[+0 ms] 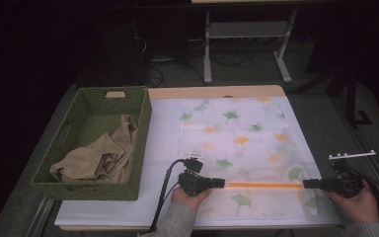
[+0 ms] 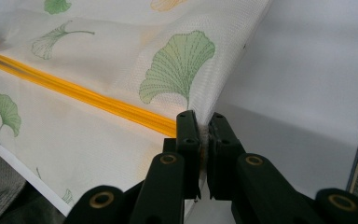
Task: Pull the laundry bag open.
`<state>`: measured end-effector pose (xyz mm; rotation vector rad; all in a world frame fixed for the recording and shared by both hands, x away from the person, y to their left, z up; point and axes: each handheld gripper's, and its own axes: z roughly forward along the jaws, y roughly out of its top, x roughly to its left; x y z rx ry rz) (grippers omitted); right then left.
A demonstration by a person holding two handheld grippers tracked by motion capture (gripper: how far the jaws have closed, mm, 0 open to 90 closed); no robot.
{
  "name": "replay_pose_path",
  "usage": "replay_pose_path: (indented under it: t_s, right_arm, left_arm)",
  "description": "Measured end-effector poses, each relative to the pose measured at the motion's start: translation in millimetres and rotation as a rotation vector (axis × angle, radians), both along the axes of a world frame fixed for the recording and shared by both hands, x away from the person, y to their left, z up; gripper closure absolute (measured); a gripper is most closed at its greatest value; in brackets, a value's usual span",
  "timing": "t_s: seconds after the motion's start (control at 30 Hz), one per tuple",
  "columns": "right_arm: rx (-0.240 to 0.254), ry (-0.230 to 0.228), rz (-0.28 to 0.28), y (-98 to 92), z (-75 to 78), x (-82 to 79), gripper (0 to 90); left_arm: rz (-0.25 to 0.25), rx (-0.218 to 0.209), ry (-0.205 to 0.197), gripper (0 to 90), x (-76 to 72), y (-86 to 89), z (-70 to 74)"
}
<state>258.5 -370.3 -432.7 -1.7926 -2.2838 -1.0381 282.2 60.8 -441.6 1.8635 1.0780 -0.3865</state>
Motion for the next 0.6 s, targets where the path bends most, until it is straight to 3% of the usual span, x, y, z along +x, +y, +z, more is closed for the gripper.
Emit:
replay_pose_path:
  t_s: [0.6]
  right_arm:
    - [-0.033, -0.012, -0.003, 2.1, 3.1, -1.5, 84.5]
  left_arm:
    - [0.041, 0.007, 0.000, 89.9, -5.3, 27.8, 0.9]
